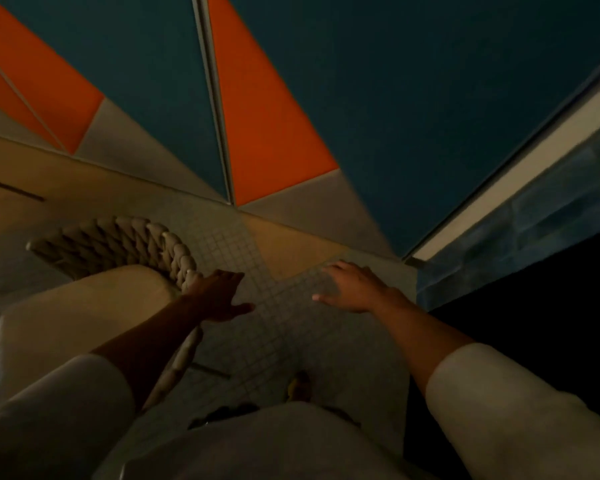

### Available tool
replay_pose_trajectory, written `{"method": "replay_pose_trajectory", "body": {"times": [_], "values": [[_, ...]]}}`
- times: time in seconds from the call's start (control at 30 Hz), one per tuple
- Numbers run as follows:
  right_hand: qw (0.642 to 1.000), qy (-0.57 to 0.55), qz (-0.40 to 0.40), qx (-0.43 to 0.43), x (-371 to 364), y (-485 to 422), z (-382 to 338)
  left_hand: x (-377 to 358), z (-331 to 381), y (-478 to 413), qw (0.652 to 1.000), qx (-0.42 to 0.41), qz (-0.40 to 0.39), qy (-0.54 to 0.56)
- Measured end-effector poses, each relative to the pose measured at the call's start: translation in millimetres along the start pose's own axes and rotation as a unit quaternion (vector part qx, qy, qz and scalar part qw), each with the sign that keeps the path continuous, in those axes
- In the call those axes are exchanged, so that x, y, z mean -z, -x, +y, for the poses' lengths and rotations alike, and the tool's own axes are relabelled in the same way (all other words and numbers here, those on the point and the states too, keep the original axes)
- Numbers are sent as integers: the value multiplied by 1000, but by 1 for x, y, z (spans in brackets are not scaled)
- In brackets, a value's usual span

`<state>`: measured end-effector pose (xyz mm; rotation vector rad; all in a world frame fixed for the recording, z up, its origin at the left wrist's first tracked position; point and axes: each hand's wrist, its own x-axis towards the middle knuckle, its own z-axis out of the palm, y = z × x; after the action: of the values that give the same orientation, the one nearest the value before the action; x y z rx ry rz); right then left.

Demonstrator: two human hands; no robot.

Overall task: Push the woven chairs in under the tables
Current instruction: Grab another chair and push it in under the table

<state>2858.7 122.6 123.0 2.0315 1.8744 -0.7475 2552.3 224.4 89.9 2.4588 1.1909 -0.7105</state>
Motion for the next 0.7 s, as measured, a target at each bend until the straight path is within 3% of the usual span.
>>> {"method": "replay_pose_trajectory", "body": {"times": [0.2,0.43,0.63,0.7], "values": [[984,114,-40,131,77,-115,-18,6,-27,-37,983,108,49,138],[927,229,-78,286,129,-242,-102,-9,-88,-61,953,207,61,215],[852,318,-66,410,153,-315,-177,-3,-113,-81,889,305,100,325],[823,339,-70,451,153,-333,-196,-5,-107,-83,849,343,106,387]]}}
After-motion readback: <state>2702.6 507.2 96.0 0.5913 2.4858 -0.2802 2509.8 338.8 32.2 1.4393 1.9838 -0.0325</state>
